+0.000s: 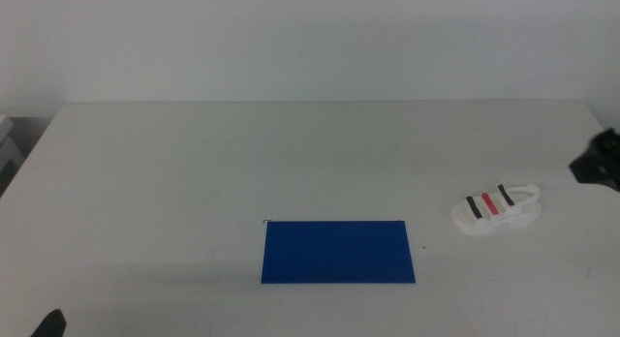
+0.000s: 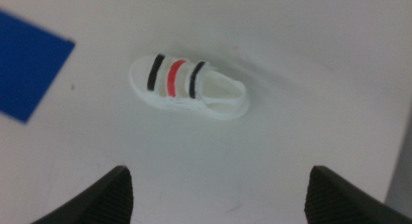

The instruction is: Use one arm to grab the shoe from the table and place it on the mat.

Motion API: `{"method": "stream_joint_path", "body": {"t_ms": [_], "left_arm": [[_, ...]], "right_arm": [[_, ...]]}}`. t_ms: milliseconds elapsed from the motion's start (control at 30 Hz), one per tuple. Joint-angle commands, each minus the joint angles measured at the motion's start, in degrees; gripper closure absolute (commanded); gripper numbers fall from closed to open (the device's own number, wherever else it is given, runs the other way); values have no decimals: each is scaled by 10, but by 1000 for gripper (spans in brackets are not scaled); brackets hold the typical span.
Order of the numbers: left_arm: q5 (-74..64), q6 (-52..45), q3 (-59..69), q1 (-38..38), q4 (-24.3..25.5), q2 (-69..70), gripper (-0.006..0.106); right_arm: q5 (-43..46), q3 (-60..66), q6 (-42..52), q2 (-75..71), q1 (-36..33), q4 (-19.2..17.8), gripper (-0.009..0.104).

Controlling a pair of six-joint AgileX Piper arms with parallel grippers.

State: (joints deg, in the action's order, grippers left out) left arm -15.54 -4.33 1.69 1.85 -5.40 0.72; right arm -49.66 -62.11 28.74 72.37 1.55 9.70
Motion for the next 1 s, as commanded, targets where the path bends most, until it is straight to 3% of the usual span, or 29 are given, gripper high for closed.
{"method": "stream_joint_path", "body": {"t_ms": [0,167,300,500,767,967], "left_arm": [[46,2,4,2,-4,8,7],[46,2,4,2,-4,8,7],[46,2,4,2,-4,8,7],[46,2,4,2,-4,8,7],[46,2,4,2,-4,8,7],[46,2,4,2,-4,8,7]], "right_arm": [[-27,-64,74,42,3,17,20],[-71,-183,212,163,3,22,20],[-107,-235,214,229,-3,23,20],[-87,-258,254,283,-28,16,20],[-122,-258,488,330,-42,0,20],[-98,-258,542,343,-42,-7,21]]}}
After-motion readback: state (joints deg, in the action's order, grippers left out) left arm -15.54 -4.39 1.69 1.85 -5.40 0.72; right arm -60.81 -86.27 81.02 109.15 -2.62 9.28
